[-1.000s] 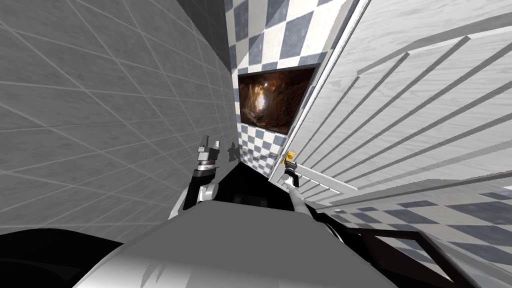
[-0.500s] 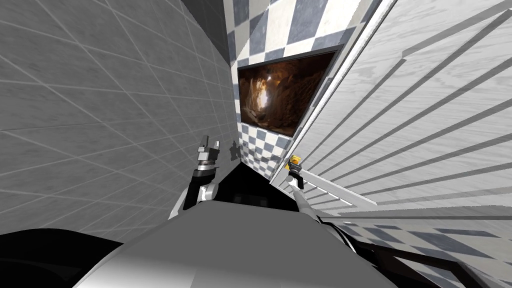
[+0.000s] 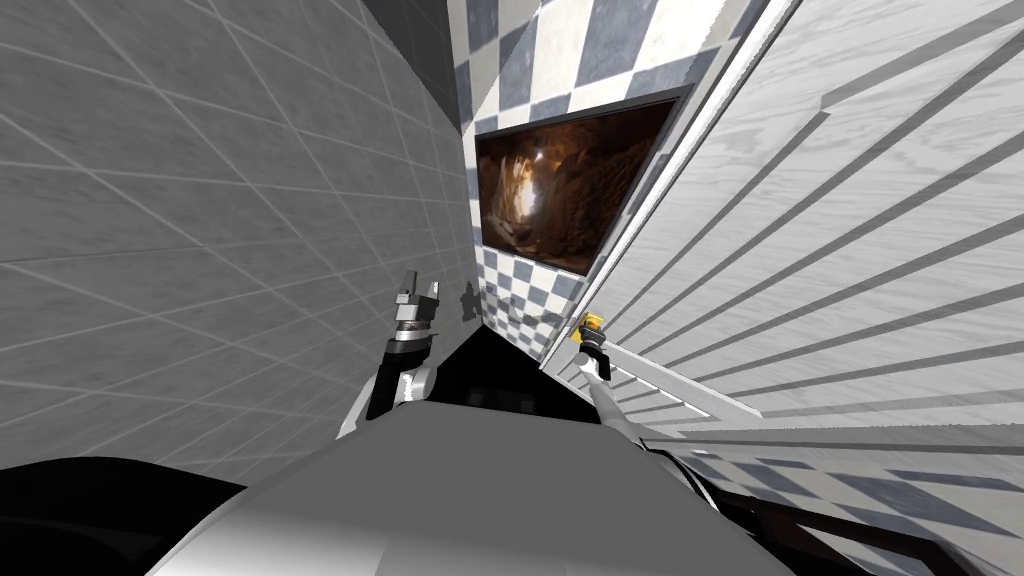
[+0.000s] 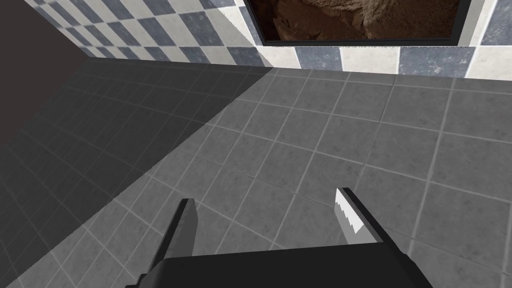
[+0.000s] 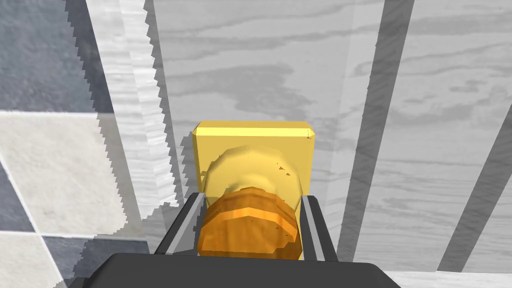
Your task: Pull the door open
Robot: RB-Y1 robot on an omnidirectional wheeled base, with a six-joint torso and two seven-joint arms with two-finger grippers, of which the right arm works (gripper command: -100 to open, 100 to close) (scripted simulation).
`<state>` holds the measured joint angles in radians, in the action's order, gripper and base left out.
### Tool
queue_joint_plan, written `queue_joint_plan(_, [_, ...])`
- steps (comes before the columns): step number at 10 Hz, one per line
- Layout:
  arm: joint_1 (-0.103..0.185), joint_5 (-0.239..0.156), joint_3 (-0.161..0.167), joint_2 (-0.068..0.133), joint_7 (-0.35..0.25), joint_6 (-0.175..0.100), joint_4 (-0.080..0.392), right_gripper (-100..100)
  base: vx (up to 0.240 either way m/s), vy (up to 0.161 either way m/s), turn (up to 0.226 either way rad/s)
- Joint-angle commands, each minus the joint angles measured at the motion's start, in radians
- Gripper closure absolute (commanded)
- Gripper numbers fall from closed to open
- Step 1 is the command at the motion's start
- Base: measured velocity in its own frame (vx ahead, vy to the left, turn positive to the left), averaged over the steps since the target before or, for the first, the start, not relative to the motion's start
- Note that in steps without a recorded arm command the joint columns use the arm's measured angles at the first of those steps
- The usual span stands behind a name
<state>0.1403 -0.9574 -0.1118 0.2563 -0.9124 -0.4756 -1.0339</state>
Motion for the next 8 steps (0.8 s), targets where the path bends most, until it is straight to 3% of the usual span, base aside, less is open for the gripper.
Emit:
queue_joint_plan(1, [0.0,0.0,0.001,-0.002,0.0,0.0,0.0,100,-0.006,0.001,0.002])
queue_joint_plan(3, [0.0,0.0,0.001,-0.002,0.0,0.0,0.0,100,0.0,0.0,0.0])
queue_joint_plan(4, [-0.007,0.002,0.016,0.012,-0.018,0.006,-0.006,100,-0.14,-0.017,0.11])
queue_joint_plan(8, [-0.023,0.007,0.059,0.044,-0.065,0.021,-0.023,100,-0.232,-0.02,0.142])
